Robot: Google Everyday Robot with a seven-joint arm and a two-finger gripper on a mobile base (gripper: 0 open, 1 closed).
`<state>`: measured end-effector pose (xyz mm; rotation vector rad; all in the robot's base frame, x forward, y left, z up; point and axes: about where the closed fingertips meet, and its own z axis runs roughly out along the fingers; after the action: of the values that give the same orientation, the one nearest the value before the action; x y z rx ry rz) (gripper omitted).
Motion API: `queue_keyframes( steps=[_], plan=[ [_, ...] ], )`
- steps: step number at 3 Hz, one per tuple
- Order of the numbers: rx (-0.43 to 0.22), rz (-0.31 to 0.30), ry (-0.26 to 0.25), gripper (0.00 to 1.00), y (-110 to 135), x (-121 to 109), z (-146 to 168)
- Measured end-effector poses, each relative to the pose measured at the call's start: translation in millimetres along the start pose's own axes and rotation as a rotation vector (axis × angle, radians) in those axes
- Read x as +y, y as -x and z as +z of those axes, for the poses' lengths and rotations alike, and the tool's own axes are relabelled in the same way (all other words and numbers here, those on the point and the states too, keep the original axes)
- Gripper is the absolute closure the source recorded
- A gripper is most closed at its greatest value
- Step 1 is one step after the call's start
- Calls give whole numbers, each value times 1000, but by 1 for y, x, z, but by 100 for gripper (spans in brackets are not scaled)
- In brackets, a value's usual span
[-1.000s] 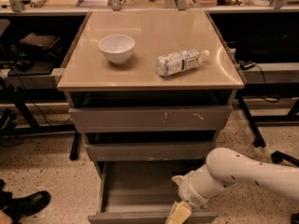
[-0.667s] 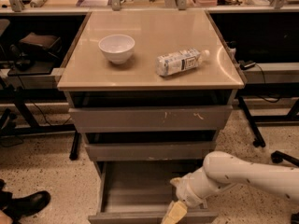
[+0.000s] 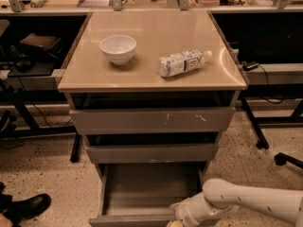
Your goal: Close bottom drawer
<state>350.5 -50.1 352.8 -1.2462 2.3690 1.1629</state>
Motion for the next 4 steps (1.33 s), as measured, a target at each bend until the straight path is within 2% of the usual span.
queue_keyframes(
  steps=[1, 2, 3, 4],
  plan=[
    [-69, 102, -32, 0, -44, -1, 17],
    [-69, 102, -32, 0, -44, -1, 17],
    [-66, 83, -100, 0, -47, -5, 20],
    [70, 0, -172, 0, -71, 13, 32]
  ],
)
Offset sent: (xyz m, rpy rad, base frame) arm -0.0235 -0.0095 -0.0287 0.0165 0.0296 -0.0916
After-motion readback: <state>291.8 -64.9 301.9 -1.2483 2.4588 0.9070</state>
